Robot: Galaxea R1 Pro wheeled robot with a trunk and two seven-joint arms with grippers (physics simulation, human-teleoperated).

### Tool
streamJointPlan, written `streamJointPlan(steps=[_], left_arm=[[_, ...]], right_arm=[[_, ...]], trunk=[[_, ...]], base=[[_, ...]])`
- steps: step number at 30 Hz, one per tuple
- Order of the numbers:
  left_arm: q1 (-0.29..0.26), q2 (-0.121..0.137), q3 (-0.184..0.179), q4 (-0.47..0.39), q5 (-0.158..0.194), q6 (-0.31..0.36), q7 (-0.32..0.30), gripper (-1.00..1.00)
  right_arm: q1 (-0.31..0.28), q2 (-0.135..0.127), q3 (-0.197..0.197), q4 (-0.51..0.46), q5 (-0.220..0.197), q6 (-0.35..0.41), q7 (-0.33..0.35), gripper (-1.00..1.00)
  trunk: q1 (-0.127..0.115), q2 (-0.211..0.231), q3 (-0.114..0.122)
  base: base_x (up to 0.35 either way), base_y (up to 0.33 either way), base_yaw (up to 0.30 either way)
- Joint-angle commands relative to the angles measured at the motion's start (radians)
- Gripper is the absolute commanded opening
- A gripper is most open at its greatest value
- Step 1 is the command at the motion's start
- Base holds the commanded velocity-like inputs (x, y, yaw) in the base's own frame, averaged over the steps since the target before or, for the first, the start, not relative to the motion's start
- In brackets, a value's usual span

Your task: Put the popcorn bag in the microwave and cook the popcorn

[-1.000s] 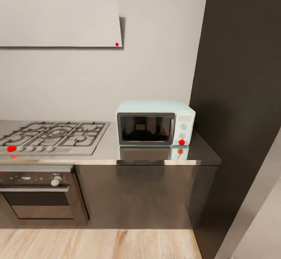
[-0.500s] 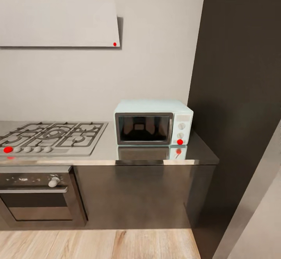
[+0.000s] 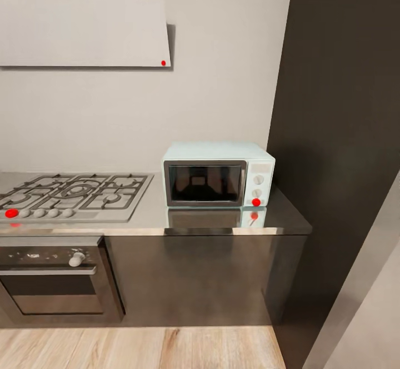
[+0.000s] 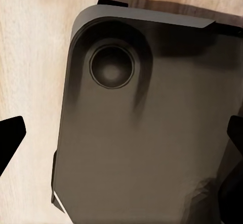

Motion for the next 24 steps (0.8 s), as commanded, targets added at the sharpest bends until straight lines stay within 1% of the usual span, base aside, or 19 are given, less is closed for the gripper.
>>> streamJointPlan(steps=[1,2,3,4,5,7,8,9,10,11,12,13,14,16,17,20,22,23,24], left_arm=[[0.0,0.0,0.001,-0.001,0.006,-0.001,0.001,1.0],[0.0,0.0,0.001,-0.001,0.006,-0.001,0.001,1.0],[0.0,0.0,0.001,-0.001,0.006,-0.001,0.001,1.0],[0.0,0.0,0.001,-0.001,0.006,-0.001,0.001,1.0],[0.0,0.0,0.001,-0.001,0.006,-0.001,0.001,1.0],[0.0,0.0,0.001,-0.001,0.006,-0.001,0.001,1.0],[0.0,0.0,0.001,-0.001,0.006,-0.001,0.001,1.0],[0.0,0.0,0.001,-0.001,0.006,-0.001,0.001,1.0],[0.0,0.0,0.001,-0.001,0.006,-0.001,0.001,1.0],[0.0,0.0,0.001,-0.002,0.006,-0.001,0.001,1.0],[0.0,0.0,0.001,-0.002,0.006,-0.001,0.001,1.0],[0.0,0.0,0.001,-0.002,0.007,-0.001,0.001,1.0],[0.0,0.0,0.001,-0.003,0.006,-0.001,0.001,1.0],[0.0,0.0,0.002,-0.003,0.007,-0.001,0.001,1.0],[0.0,0.0,0.001,-0.004,0.007,-0.001,0.001,1.0],[0.0,0.0,0.001,-0.004,0.007,-0.001,0.001,1.0],[0.0,0.0,0.002,-0.004,0.007,-0.001,0.001,1.0],[0.0,0.0,0.002,-0.004,0.007,-0.001,0.001,1.0],[0.0,0.0,0.002,-0.005,0.007,-0.001,0.001,1.0]], right_arm=[[0.0,0.0,0.0,-0.108,0.0,0.075,0.002,1.0],[0.0,0.001,0.0,-0.182,0.0,0.127,0.002,1.0],[0.0,0.001,0.0,-0.295,0.0,0.208,0.002,1.0],[0.0,0.001,0.0,-0.372,0.0,0.261,0.002,1.0],[0.0,0.001,0.0,-0.49,0.0,0.339,0.002,1.0],[-0.002,0.003,0.0,-0.688,-0.003,0.466,0.002,1.0],[-0.006,0.004,0.0,-0.761,-0.005,0.517,0.002,1.0],[-0.011,0.005,0.0,-0.853,-0.006,0.591,0.003,1.0],[-0.021,0.006,0.0,-0.925,-0.006,0.656,0.003,1.0],[-0.06,0.009,0.0,-0.983,-0.006,0.724,0.002,1.0],[-0.106,0.011,0.0,-1.003,-0.007,0.769,0.002,1.0],[-0.206,0.013,0.0,-1.018,-0.007,0.842,0.0,1.0],[-0.295,0.013,-0.001,-1.022,-0.011,0.89,-0.002,1.0],[-0.447,0.015,-0.004,-1.021,-0.015,0.975,-0.005,1.0],[-0.559,0.016,-0.006,-1.019,-0.018,1.02,-0.007,1.0],[-0.692,0.018,-0.008,-1.014,-0.022,1.032,-0.009,1.0],[-0.746,0.02,-0.009,-1.01,-0.024,1.032,-0.009,1.0],[-0.779,0.03,-0.009,-1.006,-0.025,1.032,-0.01,1.0],[-0.799,0.049,-0.01,-0.999,-0.024,1.032,-0.012,1.0]], trunk=[[0.0,0.0,-0.001],[0.0,0.0,-0.001],[0.0,0.0,-0.001],[0.0,0.0,-0.001],[0.0,0.0,-0.001],[0.0,0.0,-0.001],[0.0,0.0,-0.001],[0.0,0.0,-0.001],[0.0,0.0,-0.001],[0.0,0.0,-0.001],[0.0,0.0,-0.001],[0.0,0.0,-0.001],[0.0,0.0,-0.001],[0.0,0.0,-0.001],[0.0,0.0,-0.001],[0.0,0.0,-0.001],[0.0,0.0,-0.001],[0.0,0.0,-0.001],[0.0,0.0,-0.001]], base=[[0.0,0.0,0.0],[0.0,0.0,0.0],[0.0,0.0,0.0],[0.0,0.0,0.0],[0.0,0.0,0.0],[0.0,0.0,0.0],[0.0,0.0,0.0],[0.0,0.0,0.0],[0.0,0.0,0.0],[0.0,0.0,0.0],[0.0,0.0,0.0],[0.0,0.0,0.0],[0.0,0.0,0.0],[0.0,0.0,0.0],[0.0,0.0,0.0],[0.0,0.0,0.0],[0.0,0.0,0.0],[0.0,0.0,0.0],[0.0,0.0,0.0]])
